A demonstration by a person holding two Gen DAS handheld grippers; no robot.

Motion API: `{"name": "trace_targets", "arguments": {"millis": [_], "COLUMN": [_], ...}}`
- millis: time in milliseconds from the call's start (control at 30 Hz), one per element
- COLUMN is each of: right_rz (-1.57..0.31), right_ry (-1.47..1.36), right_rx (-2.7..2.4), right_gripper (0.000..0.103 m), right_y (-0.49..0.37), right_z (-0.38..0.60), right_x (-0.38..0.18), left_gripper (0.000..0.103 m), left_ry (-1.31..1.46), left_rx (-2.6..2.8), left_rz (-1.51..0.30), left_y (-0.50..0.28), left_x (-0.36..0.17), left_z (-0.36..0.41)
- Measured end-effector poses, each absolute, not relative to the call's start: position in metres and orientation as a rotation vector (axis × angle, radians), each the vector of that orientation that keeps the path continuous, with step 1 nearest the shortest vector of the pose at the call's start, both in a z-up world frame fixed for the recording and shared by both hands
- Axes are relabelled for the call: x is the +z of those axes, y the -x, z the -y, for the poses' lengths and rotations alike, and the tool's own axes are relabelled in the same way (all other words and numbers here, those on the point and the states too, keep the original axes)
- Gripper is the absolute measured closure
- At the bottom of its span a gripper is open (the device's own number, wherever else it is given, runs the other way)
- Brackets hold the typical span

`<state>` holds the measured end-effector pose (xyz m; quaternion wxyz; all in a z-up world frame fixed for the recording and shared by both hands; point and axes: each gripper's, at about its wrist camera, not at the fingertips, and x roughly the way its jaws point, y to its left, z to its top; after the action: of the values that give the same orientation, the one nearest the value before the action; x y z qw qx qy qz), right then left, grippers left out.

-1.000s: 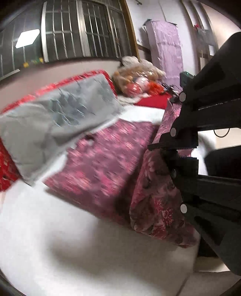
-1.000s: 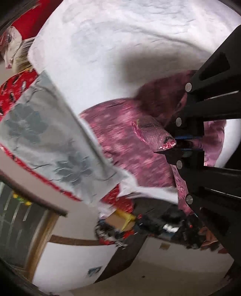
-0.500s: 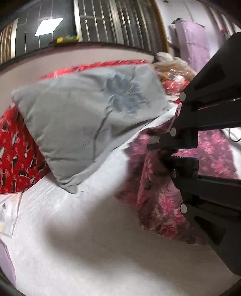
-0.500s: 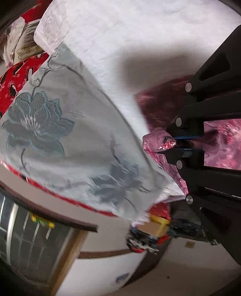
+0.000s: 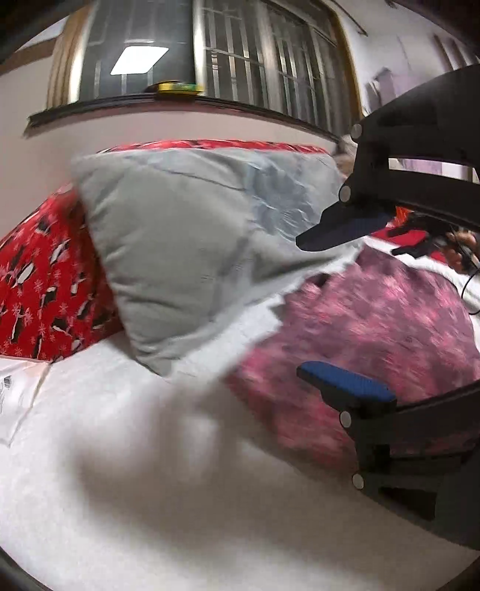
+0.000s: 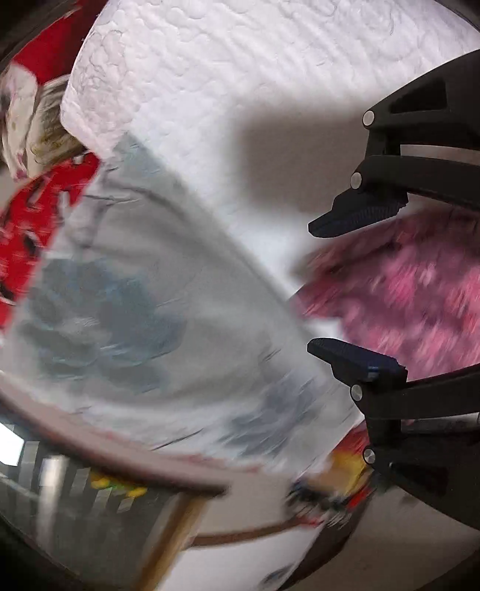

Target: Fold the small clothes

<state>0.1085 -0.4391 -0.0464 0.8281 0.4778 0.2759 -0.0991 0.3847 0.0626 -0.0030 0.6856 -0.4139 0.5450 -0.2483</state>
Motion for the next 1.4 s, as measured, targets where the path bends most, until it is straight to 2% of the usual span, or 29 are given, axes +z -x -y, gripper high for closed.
{"name": "trace_targets", "arguments": {"millis": [67,100,133,167,267,333,433,467,500,533,567,633,700,733,767,800,900,967,1033,1067,1100,1200,1267,1333,1400], "right_rz": [-0.691,-0.721,-0.748,-0.778,-0.636,-0.624,-0.824,-0.804,-0.742,-0.671,-0.628,-0.61,-0.69,-0.737,-0.77,-0.767,-0.591,-0.627,-0.822,-0.861,-0.809,-0.69,-0.667,-0.704,-0.735], "right_ry": [-0.952,-0.924,-0.88,-0.801,-0.729,-0.741,-0.723,-0.711,-0.744,-0.801,-0.845,-0.883,-0.816,-0.78,-0.754,-0.732,-0.731,-0.784,-0.739,-0.722,-0.721,-0.778,-0.797,-0.793,-0.832], "right_rx": [-0.215,-0.219,-0.228,-0.26,-0.288,-0.352,-0.392,-0.375,-0.337,-0.321,-0.311,-0.313,-0.344,-0.347,-0.333,-0.316,-0.325,-0.357,-0.402,-0.405,-0.415,-0.38,-0.346,-0.354,-0.334], "right_gripper": [0.046,0.051,0.082,0.097,0.102,0.101,0.101,0.095,0.095,0.087,0.068,0.047,0.047,0.052,0.088,0.097,0.099,0.099,0.098,0.095,0.089,0.083,0.054,0.048,0.048], "right_y": [-0.123,-0.127,-0.132,-0.137,-0.118,-0.105,-0.112,-0.113,-0.108,-0.106,-0.106,-0.118,-0.14,-0.152,-0.163,-0.167,-0.164,-0.171,-0.186,-0.187,-0.178,-0.136,-0.104,-0.073,-0.055], "right_z": [0.421,0.415,0.405,0.395,0.388,0.401,0.412,0.411,0.413,0.416,0.419,0.422,0.417,0.414,0.411,0.409,0.414,0.425,0.424,0.423,0.422,0.423,0.419,0.408,0.398], "right_x": [-0.06,-0.064,-0.066,-0.062,-0.035,-0.035,-0.06,-0.055,-0.047,-0.041,-0.038,-0.04,-0.045,-0.05,-0.053,-0.05,-0.027,-0.039,-0.064,-0.068,-0.058,-0.034,-0.03,-0.033,-0.043], "left_gripper": [0.042,0.042,0.042,0.042,0.042,0.042,0.042,0.042,0.042,0.042,0.042,0.042,0.042,0.042,0.042,0.042,0.042,0.041,0.04,0.04,0.04,0.041,0.04,0.04,0.04], "left_ry": [0.859,0.833,0.803,0.762,0.62,0.522,0.464,0.49,0.507,0.516,0.507,0.452,0.388,0.351,0.319,0.294,0.269,0.253,0.221,0.195,0.184,0.207,0.235,0.233,0.22], "left_rx": [-0.479,-0.441,-0.407,-0.373,-0.296,-0.25,-0.258,-0.248,-0.242,-0.245,-0.26,-0.286,-0.274,-0.255,-0.243,-0.232,-0.209,-0.2,-0.195,-0.19,-0.189,-0.21,-0.239,-0.254,-0.279], "left_rz": [-1.199,-1.197,-1.199,-1.196,-1.137,-1.106,-1.14,-1.125,-1.112,-1.1,-1.09,-1.097,-1.103,-1.11,-1.119,-1.125,-1.126,-1.136,-1.131,-1.122,-1.117,-1.116,-1.098,-1.101,-1.124], "left_y": [-0.353,-0.342,-0.334,-0.326,-0.317,-0.315,-0.329,-0.333,-0.334,-0.335,-0.338,-0.341,-0.341,-0.342,-0.344,-0.344,-0.347,-0.351,-0.351,-0.35,-0.35,-0.347,-0.344,-0.342,-0.339], "left_x": [-0.012,-0.018,-0.023,-0.027,-0.026,-0.026,-0.033,-0.03,-0.028,-0.025,-0.021,-0.019,-0.021,-0.024,-0.028,-0.029,-0.034,-0.04,-0.041,-0.038,-0.035,-0.023,-0.013,-0.01,-0.013], "left_z": [-0.058,-0.055,-0.053,-0.048,-0.039,-0.035,-0.03,-0.034,-0.035,-0.034,-0.031,-0.024,-0.017,-0.015,-0.011,-0.01,-0.01,-0.008,-0.005,-0.003,-0.003,-0.009,-0.015,-0.016,-0.012]}}
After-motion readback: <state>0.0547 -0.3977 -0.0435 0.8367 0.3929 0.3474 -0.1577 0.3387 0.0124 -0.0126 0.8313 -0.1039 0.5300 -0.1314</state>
